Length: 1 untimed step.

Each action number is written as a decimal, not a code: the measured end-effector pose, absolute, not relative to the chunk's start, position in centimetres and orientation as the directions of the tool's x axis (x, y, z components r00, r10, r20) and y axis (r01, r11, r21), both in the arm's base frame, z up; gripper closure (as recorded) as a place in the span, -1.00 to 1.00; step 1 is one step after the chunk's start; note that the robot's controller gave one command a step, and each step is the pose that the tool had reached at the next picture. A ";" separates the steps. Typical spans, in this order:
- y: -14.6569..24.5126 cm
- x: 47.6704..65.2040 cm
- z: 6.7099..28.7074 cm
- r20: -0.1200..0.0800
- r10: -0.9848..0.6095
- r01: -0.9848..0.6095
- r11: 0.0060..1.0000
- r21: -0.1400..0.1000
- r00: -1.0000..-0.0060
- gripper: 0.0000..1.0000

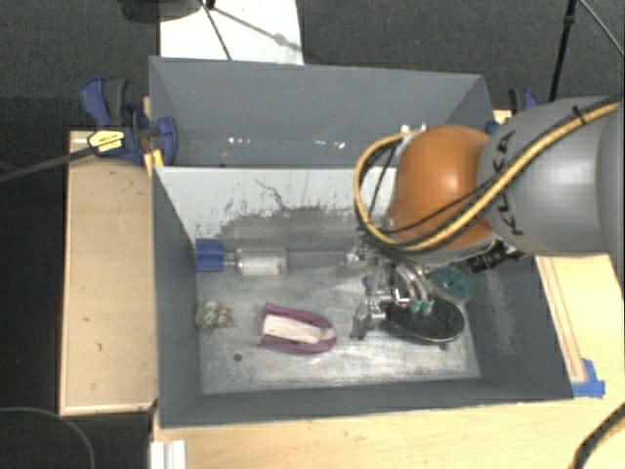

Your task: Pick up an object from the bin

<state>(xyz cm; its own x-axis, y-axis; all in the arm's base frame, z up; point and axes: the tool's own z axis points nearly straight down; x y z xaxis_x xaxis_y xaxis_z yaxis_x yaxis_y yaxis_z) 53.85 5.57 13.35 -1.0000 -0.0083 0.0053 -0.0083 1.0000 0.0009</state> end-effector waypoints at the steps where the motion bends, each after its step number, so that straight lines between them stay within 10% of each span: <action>1: 11.8 53.9 8.9 -0.012 -0.031 -0.031 0.999 0.004 -0.999 -1.00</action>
Offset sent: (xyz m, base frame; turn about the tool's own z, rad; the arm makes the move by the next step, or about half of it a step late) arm -0.0066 0.0745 -0.0635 -0.0302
